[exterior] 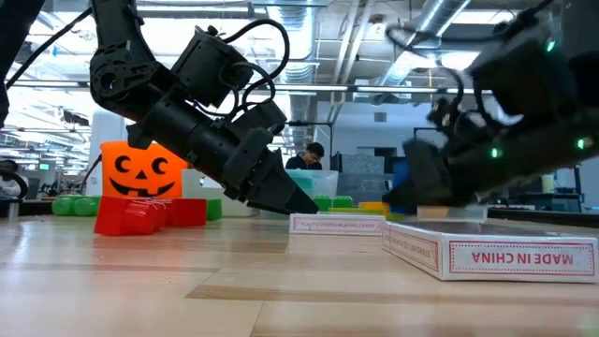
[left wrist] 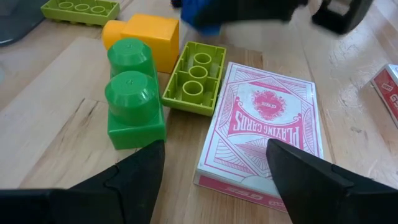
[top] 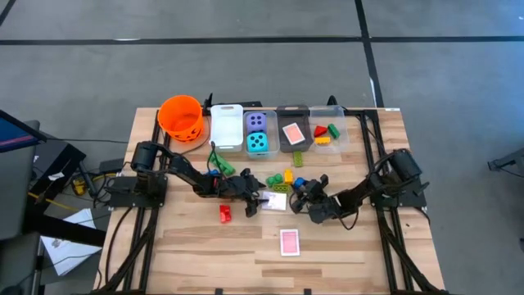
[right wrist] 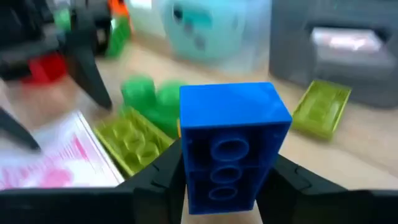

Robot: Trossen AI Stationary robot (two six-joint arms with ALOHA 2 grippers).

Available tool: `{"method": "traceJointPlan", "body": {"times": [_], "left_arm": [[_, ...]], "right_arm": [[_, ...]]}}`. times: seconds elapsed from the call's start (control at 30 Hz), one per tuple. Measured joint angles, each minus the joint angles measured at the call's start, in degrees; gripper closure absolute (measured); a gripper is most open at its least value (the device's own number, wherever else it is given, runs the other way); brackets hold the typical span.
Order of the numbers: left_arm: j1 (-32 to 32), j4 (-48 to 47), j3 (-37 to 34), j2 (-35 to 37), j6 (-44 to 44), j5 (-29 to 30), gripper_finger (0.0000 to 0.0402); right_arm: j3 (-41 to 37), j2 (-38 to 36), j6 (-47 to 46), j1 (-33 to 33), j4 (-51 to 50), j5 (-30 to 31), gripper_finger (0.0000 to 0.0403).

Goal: Pick & Place Toys
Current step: Put the small blue game piece into the right transparent bin, then put the small light green game piece into the right transparent bin

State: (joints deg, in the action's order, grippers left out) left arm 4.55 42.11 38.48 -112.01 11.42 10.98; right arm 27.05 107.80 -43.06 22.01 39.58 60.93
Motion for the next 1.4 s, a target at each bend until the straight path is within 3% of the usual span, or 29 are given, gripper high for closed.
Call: {"method": "traceJointPlan", "body": {"times": [0.27, 0.37, 0.5, 0.7, 0.93, 1.2, 1.4], "left_arm": [[-0.02, 0.00, -0.02, 0.00, 0.00, 0.00, 0.0128], [-0.02, 0.00, -0.01, 0.00, -0.01, -0.02, 0.0128], [-0.02, 0.00, -0.02, 0.00, -0.02, -0.02, 0.0128], [-0.02, 0.00, -0.01, 0.00, 0.00, -0.04, 0.0128], [-0.02, 0.00, 0.00, 0.00, 0.00, -0.07, 0.0128], [-0.02, 0.00, 0.00, 0.00, 0.00, -0.26, 0.0128], [-0.02, 0.00, -0.02, 0.00, 0.00, -0.24, 0.0128]], "right_arm": [[0.00, -15.87, 7.83, -0.38, -5.46, 10.50, 0.0267], [0.00, -24.41, 15.35, -3.73, -9.38, 14.17, 0.0267], [0.00, -35.37, 20.56, -11.28, -18.78, 13.74, 0.0267], [0.00, -45.57, 20.58, -26.33, -32.40, 3.86, 0.0267], [0.00, -47.59, 20.58, -40.62, -35.40, -13.77, 0.0260], [-0.02, -43.78, 18.42, -48.17, -36.86, -23.09, 0.0099], [-0.02, -42.86, 16.60, -46.64, -37.20, -29.12, 0.0038]]}}
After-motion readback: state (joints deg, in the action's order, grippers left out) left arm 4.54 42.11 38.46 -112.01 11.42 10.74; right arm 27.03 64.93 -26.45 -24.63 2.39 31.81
